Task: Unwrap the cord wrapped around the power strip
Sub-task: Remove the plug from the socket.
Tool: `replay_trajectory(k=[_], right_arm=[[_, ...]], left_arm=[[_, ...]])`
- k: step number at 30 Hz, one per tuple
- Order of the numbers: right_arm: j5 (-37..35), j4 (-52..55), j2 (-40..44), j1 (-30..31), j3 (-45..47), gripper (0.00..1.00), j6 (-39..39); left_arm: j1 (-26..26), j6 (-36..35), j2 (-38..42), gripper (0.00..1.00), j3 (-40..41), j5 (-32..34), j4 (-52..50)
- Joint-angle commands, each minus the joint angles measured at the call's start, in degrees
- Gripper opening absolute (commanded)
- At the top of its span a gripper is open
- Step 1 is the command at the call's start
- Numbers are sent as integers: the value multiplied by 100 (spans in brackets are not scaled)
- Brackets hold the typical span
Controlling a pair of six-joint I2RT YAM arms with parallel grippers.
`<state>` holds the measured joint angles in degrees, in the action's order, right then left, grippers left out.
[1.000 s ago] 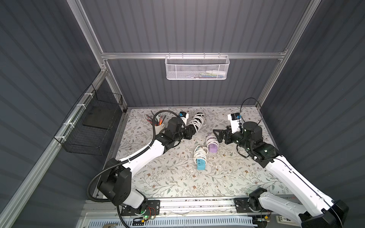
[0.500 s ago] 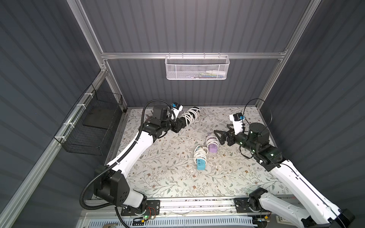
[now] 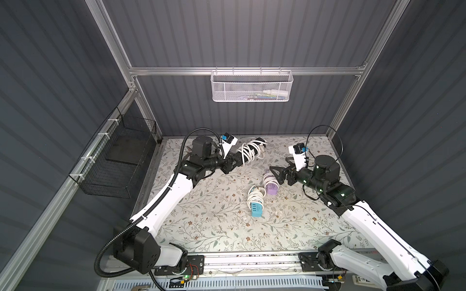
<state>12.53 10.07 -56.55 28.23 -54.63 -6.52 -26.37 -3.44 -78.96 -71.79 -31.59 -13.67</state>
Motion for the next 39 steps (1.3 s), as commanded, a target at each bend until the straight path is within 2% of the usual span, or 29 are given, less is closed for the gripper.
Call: replay_trajectory(k=[1, 5, 10, 12, 23, 39], right_arm=[[-337, -158, -145, 186, -11, 99, 201], [-744, -331, -277, 359, -71, 93, 332], [-804, -464, -423, 376, -172, 73, 393], [-823, -517, -470, 373, -203, 69, 414], [-691, -672, -840, 388, -569, 67, 470], [-722, -853, -1102, 425, -674, 49, 475]], left_arm=[[0, 7, 291, 0, -66, -346, 462], [-8, 28, 346, 0, -51, -397, 428], [-7, 77, 381, 0, -28, -430, 468], [-8, 106, 365, 0, -33, -495, 465], [-8, 195, 302, 0, -93, -725, 465], [-8, 256, 329, 0, -90, -882, 479]])
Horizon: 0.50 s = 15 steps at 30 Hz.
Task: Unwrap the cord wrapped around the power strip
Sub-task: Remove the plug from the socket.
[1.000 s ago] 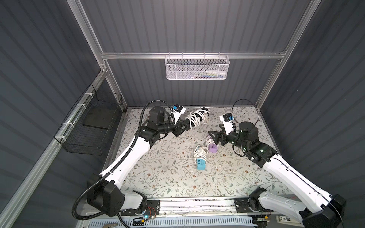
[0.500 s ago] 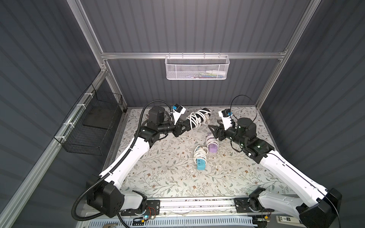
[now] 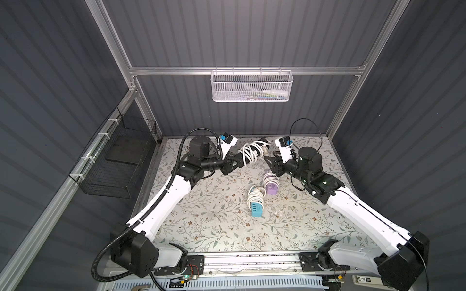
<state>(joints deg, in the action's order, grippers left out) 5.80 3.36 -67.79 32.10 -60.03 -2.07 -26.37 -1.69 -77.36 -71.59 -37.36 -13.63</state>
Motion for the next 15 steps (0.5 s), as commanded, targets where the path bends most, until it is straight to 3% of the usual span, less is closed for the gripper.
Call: replay_trajectory(k=[1, 9, 15], right_arm=[[-44, -193, 5, 34, -156, 48, 22], [-8, -334, -153, 46, -186, 35, -59], [-46, -378, -175, 43, -245, 11, -63]], left_arm=[[-7, 98, 161, 0, -116, -331, 483], [-8, 143, 154, 0, -92, -404, 523], [-8, 177, 103, 0, -118, -466, 531]])
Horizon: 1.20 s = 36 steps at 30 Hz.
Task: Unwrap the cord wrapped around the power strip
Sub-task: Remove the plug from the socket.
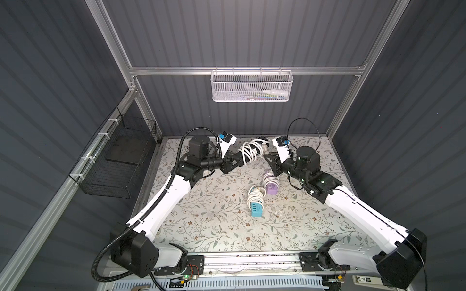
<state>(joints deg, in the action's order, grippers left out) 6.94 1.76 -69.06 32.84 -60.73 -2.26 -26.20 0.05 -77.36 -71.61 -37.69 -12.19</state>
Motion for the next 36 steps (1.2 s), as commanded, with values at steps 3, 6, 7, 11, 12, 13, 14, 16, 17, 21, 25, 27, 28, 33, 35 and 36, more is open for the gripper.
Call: replay_trajectory(k=[3, 6, 7, 11, 12, 13, 14, 16, 17, 21, 25, 27, 28, 33, 35, 36], right_arm=[[-166, -224, -46, -28, -174, 5, -54], [-168, -244, -59, -15, -163, 0, -72], [-175, -246, -56, -13, -176, 0, -73], [-236, -233, -37, 36, -188, 0, -38], [-282, -214, -49, 69, -206, 0, -31], [-366, -183, -61, 140, -234, 0, 1], [-488, -171, -86, 244, -259, 0, 48], [-803, -127, -153, 510, -294, 0, 198], [-1038, -115, -194, 661, -322, 0, 285], [-1423, -96, -282, 978, -387, 0, 416], [-1246, -160, -57, 798, -238, 0, 224], [-747, -158, 121, 473, -153, 0, -28], [-464, -175, 229, 258, -97, 0, -182], [790, -237, 460, -569, 61, 0, -638], [828, -200, 455, -587, 63, 0, -593], [852, -193, 456, -578, 61, 0, -599]], left_arm=[[-26, -4, 107, 0, -116, -418, 384], [-30, 43, 99, 0, -95, -437, 436], [-31, 53, 84, 0, -102, -448, 445], [-30, 121, 72, 0, -85, -427, 513], [-32, 150, 79, 0, -81, -371, 552], [-30, 185, 82, 0, -55, -276, 585], [-34, 208, 86, 0, -48, -210, 603], [-35, 238, 83, 0, -25, -73, 641], [-42, 256, 74, 0, -19, -5, 656], [-69, 285, 47, 0, 7, 116, 692], [-70, 216, 59, 0, 2, 163, 631], [-70, 197, 55, 0, -10, 161, 608], [-70, 188, 55, 0, -12, 161, 589], [-70, 171, 65, 0, -15, 161, 590], [-70, 186, 55, 0, -13, 154, 606], [-70, 188, 46, 0, -15, 152, 604]])
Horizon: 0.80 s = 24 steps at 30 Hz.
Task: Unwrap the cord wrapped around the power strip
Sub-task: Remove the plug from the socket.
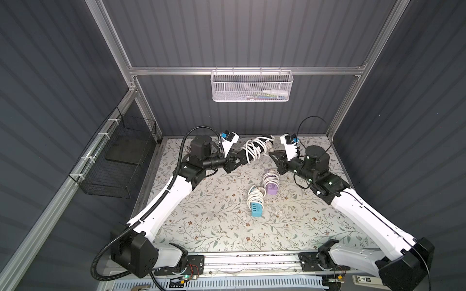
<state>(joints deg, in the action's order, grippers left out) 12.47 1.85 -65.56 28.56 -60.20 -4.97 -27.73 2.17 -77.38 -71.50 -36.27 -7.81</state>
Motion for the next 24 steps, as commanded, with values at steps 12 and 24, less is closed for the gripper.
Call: replay_trajectory(k=[12, 24], right_arm=[[-2266, -719, -295, 1757, 97, 0, 572], [-273, -375, 537, 167, 371, 0, -295]], left_arm=[[52, 108, -20, 0, 9, 290, 303], [48, 29, -14, 0, -3, 338, 228]])
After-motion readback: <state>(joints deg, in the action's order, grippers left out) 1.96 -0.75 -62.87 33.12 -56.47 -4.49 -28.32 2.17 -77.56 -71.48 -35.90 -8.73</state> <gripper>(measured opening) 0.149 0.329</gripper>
